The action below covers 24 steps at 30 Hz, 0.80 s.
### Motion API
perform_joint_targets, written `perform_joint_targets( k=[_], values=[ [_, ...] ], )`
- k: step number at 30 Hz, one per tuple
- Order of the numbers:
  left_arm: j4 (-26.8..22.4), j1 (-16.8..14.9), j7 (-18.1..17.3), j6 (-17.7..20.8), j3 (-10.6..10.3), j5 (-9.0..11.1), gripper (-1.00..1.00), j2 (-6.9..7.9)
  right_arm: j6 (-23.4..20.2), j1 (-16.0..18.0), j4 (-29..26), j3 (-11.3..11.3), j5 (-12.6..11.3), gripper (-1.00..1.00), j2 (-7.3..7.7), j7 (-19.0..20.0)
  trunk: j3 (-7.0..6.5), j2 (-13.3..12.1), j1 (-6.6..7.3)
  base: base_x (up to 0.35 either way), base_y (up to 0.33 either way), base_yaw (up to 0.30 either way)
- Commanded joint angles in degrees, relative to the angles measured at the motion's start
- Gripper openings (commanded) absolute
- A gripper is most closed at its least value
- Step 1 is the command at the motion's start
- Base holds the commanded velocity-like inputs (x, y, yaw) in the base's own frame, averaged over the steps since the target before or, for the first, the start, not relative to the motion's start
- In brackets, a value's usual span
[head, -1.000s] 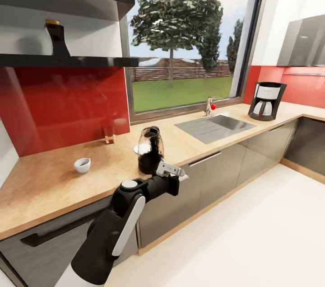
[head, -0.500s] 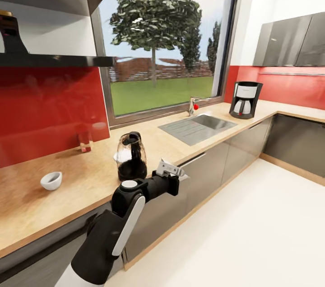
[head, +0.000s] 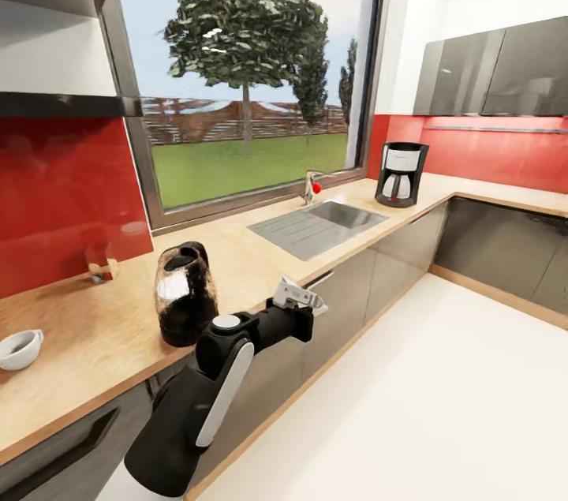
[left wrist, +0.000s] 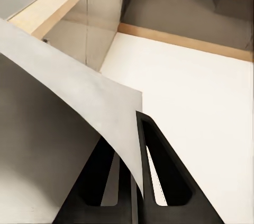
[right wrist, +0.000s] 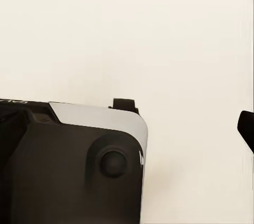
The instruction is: Set up a coffee station on the kitchen countertop: keep the coffee maker on the countertop, move the bottle of coffee from the kitchen shelf to the counter next to the coffee maker, place a paper coffee filter on top of the coffee maker, put the saucer next to the coffee maker with the coffee cup on the saucer, and place the electric kettle next to the coffee maker.
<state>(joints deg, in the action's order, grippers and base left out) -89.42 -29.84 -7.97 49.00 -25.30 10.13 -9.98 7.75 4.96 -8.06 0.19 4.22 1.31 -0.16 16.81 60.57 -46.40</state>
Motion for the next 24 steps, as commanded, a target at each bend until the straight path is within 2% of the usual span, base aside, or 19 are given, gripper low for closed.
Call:
perform_joint_targets(
  k=[1,14,24],
  values=[
    [-0.05,-0.04,-0.03,0.31,0.06,0.07,-1.00,-0.02,0.16,0.05,0.06,-0.01,0.44,1.00,0.01,0.00,0.07,0.05,-0.03,0.256,-0.180,-0.250],
    [-0.05,-0.04,-0.03,0.31,0.05,0.07,-1.00,-0.02,0.16,0.05,0.06,-0.01,0.44,1.00,0.01,0.02,0.07,0.05,-0.03,0.256,-0.202,-0.257],
    [-0.05,-0.04,-0.03,0.31,0.07,0.07,-1.00,-0.02,0.16,0.05,0.06,-0.01,0.44,1.00,0.01,-0.02,0.07,0.05,-0.03,0.257,-0.210,-0.046]
  ],
)
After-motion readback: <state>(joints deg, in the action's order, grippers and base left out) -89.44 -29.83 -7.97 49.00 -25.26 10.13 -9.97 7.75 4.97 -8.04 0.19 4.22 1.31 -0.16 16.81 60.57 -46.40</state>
